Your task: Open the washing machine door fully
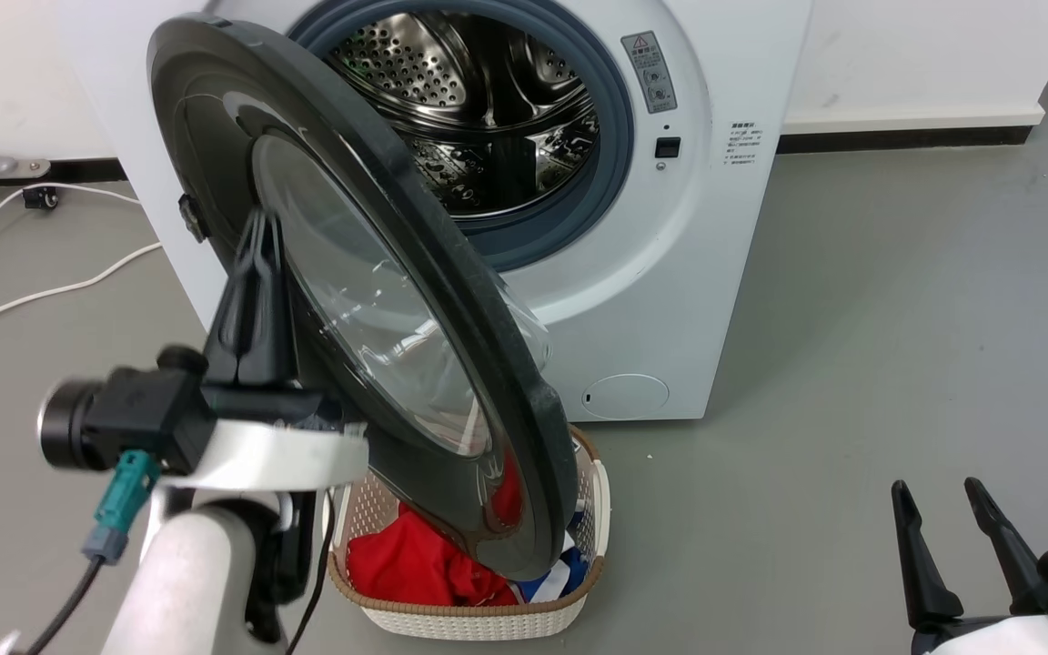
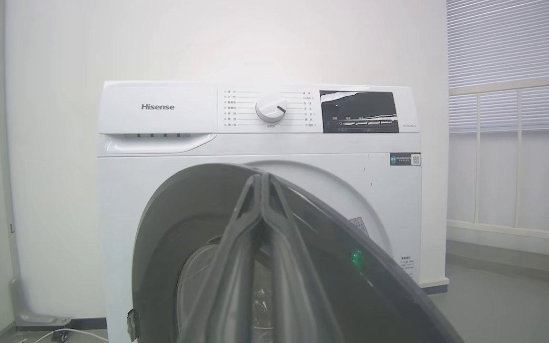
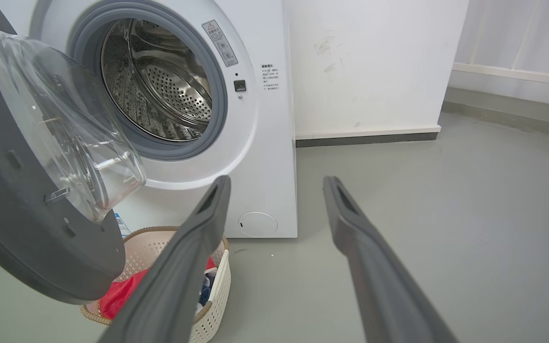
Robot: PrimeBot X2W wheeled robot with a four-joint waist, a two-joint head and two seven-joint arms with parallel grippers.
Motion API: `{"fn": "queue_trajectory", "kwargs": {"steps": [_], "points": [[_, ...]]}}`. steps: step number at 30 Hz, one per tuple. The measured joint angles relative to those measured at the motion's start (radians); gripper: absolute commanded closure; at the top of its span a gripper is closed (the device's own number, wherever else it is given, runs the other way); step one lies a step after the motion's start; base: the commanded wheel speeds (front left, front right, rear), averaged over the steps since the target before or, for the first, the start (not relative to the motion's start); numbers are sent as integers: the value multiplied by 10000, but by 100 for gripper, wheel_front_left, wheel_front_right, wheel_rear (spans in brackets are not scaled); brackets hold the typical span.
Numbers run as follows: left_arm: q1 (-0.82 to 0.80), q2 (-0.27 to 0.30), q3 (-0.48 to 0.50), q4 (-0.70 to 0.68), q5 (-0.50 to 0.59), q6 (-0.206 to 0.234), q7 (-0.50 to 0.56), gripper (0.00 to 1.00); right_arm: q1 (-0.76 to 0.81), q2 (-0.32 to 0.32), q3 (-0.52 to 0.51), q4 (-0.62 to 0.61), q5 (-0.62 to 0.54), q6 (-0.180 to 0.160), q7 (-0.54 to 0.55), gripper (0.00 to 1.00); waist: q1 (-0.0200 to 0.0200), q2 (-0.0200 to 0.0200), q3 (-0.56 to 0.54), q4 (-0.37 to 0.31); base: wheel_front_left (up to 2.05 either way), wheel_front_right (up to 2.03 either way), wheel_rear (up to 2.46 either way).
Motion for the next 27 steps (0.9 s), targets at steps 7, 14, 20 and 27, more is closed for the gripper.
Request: {"fn": "queue_trajectory", "kwargs": {"steps": [7, 14, 20, 27], "points": [[-1094, -297, -591, -1532, 194, 29, 562, 100, -3, 50, -44, 15, -263, 0, 2, 0, 0, 0, -49, -27, 0, 0, 0], [-1749, -840, -1900, -2307, 209, -318, 1275, 100, -2, 125, 13, 79, -334, 0, 157, 0, 0, 0, -55, -32, 0, 0, 0], [-1651, -1189, -3283, -2313, -316, -608, 1952, 100, 12, 159, -29, 98, -391, 0, 251, 0, 0, 0, -64, -17, 0, 0, 0], [-895, -1354, -4922, -1689, -978, -863, 2729, 100, 52, 215, -71, 178, -349, 0, 295, 0, 0, 0, -30, 38, 0, 0, 0]]}}
